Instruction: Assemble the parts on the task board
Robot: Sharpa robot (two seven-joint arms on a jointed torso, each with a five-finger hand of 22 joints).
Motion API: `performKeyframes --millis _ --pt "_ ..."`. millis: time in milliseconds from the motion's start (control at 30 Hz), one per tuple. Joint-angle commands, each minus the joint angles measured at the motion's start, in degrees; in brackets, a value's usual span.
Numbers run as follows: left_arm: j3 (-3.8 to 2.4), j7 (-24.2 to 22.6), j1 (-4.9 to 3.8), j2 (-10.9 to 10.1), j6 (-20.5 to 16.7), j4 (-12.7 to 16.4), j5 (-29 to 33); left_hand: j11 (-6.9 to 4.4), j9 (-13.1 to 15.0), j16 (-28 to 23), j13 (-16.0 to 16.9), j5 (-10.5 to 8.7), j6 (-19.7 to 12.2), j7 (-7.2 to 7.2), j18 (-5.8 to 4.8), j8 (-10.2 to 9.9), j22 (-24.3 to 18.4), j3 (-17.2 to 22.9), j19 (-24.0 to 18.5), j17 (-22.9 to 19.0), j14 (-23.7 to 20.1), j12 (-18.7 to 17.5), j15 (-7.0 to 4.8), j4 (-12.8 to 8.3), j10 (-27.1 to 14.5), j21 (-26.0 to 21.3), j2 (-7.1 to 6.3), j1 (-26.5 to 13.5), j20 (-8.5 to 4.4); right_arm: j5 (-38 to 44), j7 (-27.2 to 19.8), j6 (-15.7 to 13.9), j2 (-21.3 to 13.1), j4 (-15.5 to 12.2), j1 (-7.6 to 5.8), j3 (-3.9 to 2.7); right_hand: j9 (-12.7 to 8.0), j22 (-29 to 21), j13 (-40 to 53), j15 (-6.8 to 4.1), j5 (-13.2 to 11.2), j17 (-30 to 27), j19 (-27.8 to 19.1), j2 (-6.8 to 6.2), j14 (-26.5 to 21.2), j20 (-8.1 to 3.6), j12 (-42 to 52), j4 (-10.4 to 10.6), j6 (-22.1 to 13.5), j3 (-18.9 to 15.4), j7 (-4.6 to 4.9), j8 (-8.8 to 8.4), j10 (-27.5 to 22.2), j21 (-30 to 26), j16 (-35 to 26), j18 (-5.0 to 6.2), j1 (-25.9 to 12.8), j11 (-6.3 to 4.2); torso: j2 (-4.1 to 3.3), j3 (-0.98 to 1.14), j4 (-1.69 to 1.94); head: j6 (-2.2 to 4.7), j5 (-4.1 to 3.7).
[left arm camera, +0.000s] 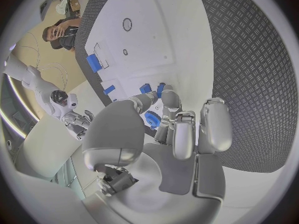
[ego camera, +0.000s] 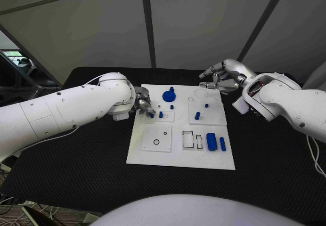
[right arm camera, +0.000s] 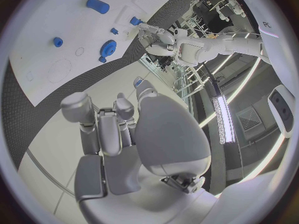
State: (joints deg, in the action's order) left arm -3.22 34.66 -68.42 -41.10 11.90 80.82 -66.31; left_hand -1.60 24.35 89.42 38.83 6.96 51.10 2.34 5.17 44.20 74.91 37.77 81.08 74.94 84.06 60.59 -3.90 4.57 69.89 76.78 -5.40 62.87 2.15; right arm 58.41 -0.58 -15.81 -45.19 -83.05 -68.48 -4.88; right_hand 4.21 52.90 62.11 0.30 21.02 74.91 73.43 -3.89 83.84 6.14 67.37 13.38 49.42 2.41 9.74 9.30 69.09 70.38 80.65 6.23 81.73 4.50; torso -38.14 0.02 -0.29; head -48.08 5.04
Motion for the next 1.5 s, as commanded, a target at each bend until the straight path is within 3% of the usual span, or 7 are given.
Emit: performKeyframes --millis 33,867,1133,1300,1500 --pt "0.21 0.67 0.23 -0.05 1.25 0.12 -0.86 -0.02 0.09 0.37 -0.06 0.00 0.51 -0.07 -1.54 0.16 3.70 3.37 0.52 14.73 5.83 0.00 -0.52 -3.78 0.45 0.39 0.90 0.45 -0.01 0.10 -0.24 0.33 0.05 -0.02 -0.08 -0.04 -0.10 -0.08 0.06 -0.37 0.20 0.84 -0.20 0.48 2.58 -0.20 -0.16 0.18 0.34 0.24 -0.12 0.40 -0.15 -0.35 -0.36 0.60 0.19 -0.01 -0.01 -0.02 0.03 0.03 0.03" --pt "0.21 0.09 0.26 0.61 -0.06 -0.17 -2.19 -0.05 -0.04 0.38 0.23 -0.45 1.01 -0.13 -1.69 0.18 4.17 2.61 0.88 14.75 5.84 0.03 -0.58 -3.64 1.11 0.80 1.00 -0.25 -0.13 0.10 -0.27 0.43 0.12 0.05 -0.07 -0.04 -0.10 -0.20 -0.06 -0.38 0.28 0.71 -0.22 0.46 2.55 -0.21 -0.25 0.18 0.36 0.27 -0.12 0.44 -0.25 -0.44 -0.47 0.61 0.24 -0.01 -0.01 0.05 -0.07 0.07 -0.17" --pt "0.21 0.43 0.27 0.82 0.08 -0.71 -1.82 -0.37 -0.63 0.38 1.17 -1.03 2.58 -0.62 -1.80 -0.14 4.63 -5.49 1.18 14.77 5.85 0.42 -0.81 -0.14 1.95 0.96 0.00 -4.34 -0.31 0.10 -0.28 0.40 0.15 0.11 -0.07 -0.04 -0.10 -0.21 -0.08 -0.38 0.29 0.70 -0.22 0.45 2.55 -0.21 -0.27 0.19 0.35 0.27 -0.12 0.44 -0.27 -0.45 -0.48 0.61 0.23 -0.01 0.00 0.01 -0.02 0.00 -0.26" --pt "0.21 0.77 0.27 0.89 -0.06 -1.11 -1.70 -0.43 -1.17 0.38 1.61 -0.92 3.22 -0.68 -1.83 -0.69 4.89 -10.88 1.33 14.77 5.85 0.49 -0.90 1.55 2.05 0.97 0.44 -4.69 -0.44 0.10 -0.28 0.40 0.15 0.12 -0.07 -0.04 -0.10 -0.22 -0.11 -0.38 0.29 0.67 -0.22 0.44 2.54 -0.21 -0.29 0.20 0.35 0.26 -0.11 0.44 -0.30 -0.46 -0.50 0.61 0.21 0.00 0.00 0.01 -0.01 -0.05 -0.26" --pt "0.21 1.00 0.27 0.92 -0.10 -1.46 -1.67 -0.41 -1.50 0.39 1.73 -0.86 3.59 -0.67 -1.86 -1.01 5.09 -14.36 1.43 14.78 5.85 0.42 -0.90 2.78 2.07 0.99 0.62 -4.74 -0.47 0.10 -0.31 0.41 0.16 0.18 -0.07 -0.04 -0.10 -0.24 -0.12 -0.38 0.28 0.69 -0.23 0.44 2.54 -0.21 -0.30 0.24 0.33 0.25 -0.10 0.44 -0.31 -0.47 -0.49 0.62 0.16 0.01 0.01 0.00 0.00 -0.08 -0.30"
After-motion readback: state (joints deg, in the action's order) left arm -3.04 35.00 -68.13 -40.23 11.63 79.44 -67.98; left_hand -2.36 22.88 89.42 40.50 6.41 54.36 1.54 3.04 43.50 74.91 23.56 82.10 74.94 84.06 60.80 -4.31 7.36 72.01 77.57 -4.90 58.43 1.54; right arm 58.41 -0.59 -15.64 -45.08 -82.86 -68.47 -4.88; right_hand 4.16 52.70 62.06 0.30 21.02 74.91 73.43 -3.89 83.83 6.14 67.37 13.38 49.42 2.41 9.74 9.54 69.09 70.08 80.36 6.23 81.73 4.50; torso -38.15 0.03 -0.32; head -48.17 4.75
